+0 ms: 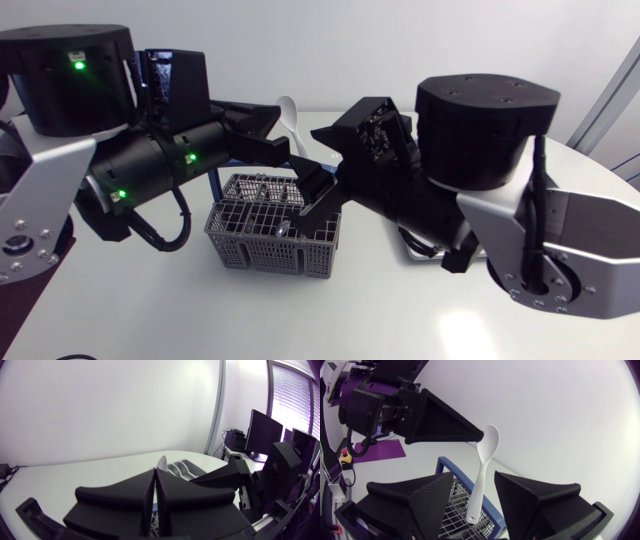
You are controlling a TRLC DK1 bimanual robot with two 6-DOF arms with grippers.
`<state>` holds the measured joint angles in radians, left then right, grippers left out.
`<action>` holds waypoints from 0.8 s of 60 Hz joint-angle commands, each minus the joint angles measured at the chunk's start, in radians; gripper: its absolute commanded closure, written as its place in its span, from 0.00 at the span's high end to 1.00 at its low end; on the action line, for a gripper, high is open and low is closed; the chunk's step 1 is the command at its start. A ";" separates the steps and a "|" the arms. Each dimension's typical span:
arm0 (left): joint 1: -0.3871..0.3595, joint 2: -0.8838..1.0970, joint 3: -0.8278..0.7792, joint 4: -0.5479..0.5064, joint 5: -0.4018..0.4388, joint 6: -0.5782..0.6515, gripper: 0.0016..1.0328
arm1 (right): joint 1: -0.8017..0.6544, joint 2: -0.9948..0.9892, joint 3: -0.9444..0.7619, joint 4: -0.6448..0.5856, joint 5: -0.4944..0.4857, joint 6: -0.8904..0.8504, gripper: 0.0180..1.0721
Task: Unload the cutlery basket into the drawer organizer.
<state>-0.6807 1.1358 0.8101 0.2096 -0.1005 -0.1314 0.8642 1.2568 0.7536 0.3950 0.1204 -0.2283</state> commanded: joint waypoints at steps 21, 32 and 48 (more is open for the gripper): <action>-0.020 -0.001 0.037 0.019 0.013 -0.027 0.03 | -0.014 0.070 0.015 0.065 0.041 -0.014 0.47; -0.026 0.005 0.038 0.024 0.013 -0.027 0.03 | -0.017 0.075 0.012 0.087 0.058 -0.011 0.28; -0.028 0.005 0.040 0.024 0.013 -0.027 0.03 | -0.025 0.079 0.016 0.087 0.062 -0.008 0.09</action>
<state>-0.7017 1.1461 0.8146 0.2188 -0.1005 -0.1318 0.8440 1.3209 0.7540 0.4686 0.1692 -0.2386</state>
